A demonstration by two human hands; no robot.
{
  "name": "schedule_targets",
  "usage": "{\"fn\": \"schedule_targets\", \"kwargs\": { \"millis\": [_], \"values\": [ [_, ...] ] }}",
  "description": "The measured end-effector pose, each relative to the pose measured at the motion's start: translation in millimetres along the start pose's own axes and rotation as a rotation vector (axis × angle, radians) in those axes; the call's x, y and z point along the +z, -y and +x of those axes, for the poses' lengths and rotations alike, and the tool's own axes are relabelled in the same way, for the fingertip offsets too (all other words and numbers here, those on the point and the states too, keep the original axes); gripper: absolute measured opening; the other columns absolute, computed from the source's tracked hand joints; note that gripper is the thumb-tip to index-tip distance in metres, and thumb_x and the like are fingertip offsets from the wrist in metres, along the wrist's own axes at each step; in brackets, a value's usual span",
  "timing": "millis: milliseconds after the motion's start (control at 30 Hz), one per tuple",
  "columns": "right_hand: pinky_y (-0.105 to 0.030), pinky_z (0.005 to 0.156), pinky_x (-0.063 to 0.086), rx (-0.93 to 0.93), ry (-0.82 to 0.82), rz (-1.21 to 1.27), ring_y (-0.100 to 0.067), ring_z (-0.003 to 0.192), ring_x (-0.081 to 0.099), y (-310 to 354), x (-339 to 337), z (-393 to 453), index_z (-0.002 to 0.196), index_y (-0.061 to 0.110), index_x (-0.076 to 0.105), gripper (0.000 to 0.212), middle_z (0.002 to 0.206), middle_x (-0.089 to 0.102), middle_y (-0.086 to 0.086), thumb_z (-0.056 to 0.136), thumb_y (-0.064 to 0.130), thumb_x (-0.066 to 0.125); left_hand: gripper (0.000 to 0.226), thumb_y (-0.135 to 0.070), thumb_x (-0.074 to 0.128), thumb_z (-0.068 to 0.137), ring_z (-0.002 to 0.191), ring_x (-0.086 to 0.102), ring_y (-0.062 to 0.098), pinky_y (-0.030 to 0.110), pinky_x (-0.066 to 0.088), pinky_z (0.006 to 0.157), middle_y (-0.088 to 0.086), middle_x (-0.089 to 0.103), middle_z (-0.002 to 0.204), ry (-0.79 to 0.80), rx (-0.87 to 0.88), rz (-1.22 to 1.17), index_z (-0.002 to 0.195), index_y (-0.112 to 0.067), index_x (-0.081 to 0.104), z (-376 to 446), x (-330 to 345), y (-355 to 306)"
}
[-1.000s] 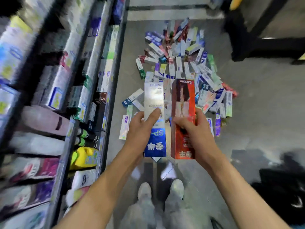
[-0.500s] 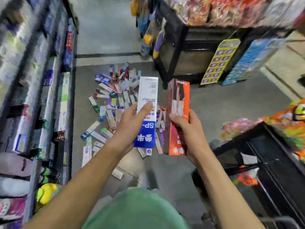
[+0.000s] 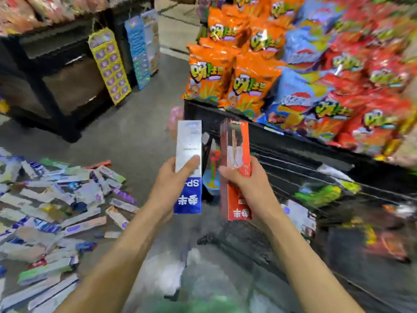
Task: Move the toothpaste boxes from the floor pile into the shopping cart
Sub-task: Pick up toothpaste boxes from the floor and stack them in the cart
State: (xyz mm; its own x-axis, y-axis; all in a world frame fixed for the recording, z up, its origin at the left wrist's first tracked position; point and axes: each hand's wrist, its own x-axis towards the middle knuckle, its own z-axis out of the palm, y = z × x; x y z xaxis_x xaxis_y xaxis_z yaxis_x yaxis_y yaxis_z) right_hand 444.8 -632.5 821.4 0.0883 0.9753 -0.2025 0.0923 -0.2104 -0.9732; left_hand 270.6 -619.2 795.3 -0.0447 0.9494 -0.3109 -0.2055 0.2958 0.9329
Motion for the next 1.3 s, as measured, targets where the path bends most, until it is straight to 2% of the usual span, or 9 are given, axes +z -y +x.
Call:
{"fn": "schedule_targets", "kwargs": {
  "millis": [167,267,567,700,800,900,1000,1167,1300],
  "values": [
    [-0.028,0.071,0.053,0.046,-0.301,0.030,-0.008,0.078,0.068,-36,-116,-36,0.118,0.022,0.060,0.050,0.098,0.073,0.002,0.075,0.026,0.085,0.036,-0.037,0.081,0.081,0.072,0.071,0.019,0.038,0.058,0.074,0.005,0.077,0.095,0.283,-0.055,0.123,0.109,-0.021,0.066,-4,107,25],
    [-0.036,0.078,0.056,0.071,-0.408,0.029,-0.015,0.082,0.069,-62,-186,-46,0.115,0.022,0.063,0.042,0.098,0.075,0.000,0.078,0.023,0.083,0.030,-0.032,0.080,0.081,0.067,0.069,0.013,0.032,0.056,0.068,0.000,0.076,0.089,0.396,-0.084,0.188,0.106,-0.024,0.064,-5,169,45],
    [-0.029,0.078,0.051,0.138,-0.522,-0.072,-0.006,0.084,0.066,-126,-382,-36,0.110,0.027,0.061,0.034,0.098,0.072,0.008,0.082,0.020,0.078,0.040,-0.029,0.088,0.072,0.083,0.064,0.019,0.036,0.051,0.078,0.001,0.076,0.094,0.498,-0.143,0.420,0.104,-0.020,0.066,23,343,121],
    [-0.017,0.079,0.049,0.194,-0.454,-0.184,-0.003,0.088,0.064,-164,-428,-25,0.104,0.042,0.057,0.039,0.096,0.070,0.015,0.080,0.021,0.080,0.058,-0.049,0.086,0.058,0.082,0.061,0.026,0.056,0.055,0.080,0.019,0.072,0.104,0.447,-0.220,0.466,0.107,-0.023,0.068,46,379,151],
    [-0.003,0.076,0.036,0.171,-0.425,-0.384,-0.003,0.089,0.049,-203,-442,-10,0.107,0.038,0.059,0.042,0.096,0.056,0.010,0.078,0.016,0.081,0.044,-0.040,0.085,0.076,0.077,0.062,0.020,0.039,0.054,0.068,0.012,0.073,0.095,0.430,-0.224,0.548,0.111,-0.023,0.065,72,393,183],
    [-0.008,0.074,0.035,0.189,-0.303,-0.531,-0.001,0.083,0.043,-249,-448,13,0.119,0.024,0.060,0.043,0.095,0.050,0.004,0.080,0.023,0.077,0.033,-0.028,0.078,0.085,0.063,0.060,0.003,0.016,0.045,0.055,-0.004,0.070,0.090,0.413,-0.223,0.604,0.113,-0.022,0.062,102,394,224],
    [-0.011,0.078,0.034,0.230,-0.068,-0.664,-0.008,0.094,0.044,-298,-449,40,0.137,0.020,0.052,0.056,0.104,0.047,0.007,0.084,0.021,0.072,0.036,-0.028,0.078,0.086,0.070,0.062,0.001,0.015,0.045,0.059,-0.003,0.072,0.099,0.418,-0.242,0.674,0.118,-0.022,0.061,135,385,266],
    [-0.041,0.104,0.037,0.234,0.246,-0.916,-0.035,0.120,0.048,-395,-437,89,0.145,0.012,0.045,0.068,0.133,0.052,-0.010,0.084,0.036,0.062,0.041,-0.017,0.081,0.083,0.058,0.061,-0.011,0.006,0.041,0.050,-0.009,0.068,0.089,0.442,-0.240,0.846,0.118,-0.015,0.059,185,365,333],
    [-0.046,0.113,0.031,0.253,0.366,-1.085,-0.037,0.132,0.040,-451,-422,123,0.153,0.015,0.032,0.072,0.147,0.040,-0.013,0.090,0.030,0.063,0.073,-0.052,0.080,0.059,0.077,0.070,0.001,0.021,0.054,0.065,-0.008,0.074,0.100,0.494,-0.272,0.918,0.122,-0.022,0.058,221,349,378]
  ]
}}
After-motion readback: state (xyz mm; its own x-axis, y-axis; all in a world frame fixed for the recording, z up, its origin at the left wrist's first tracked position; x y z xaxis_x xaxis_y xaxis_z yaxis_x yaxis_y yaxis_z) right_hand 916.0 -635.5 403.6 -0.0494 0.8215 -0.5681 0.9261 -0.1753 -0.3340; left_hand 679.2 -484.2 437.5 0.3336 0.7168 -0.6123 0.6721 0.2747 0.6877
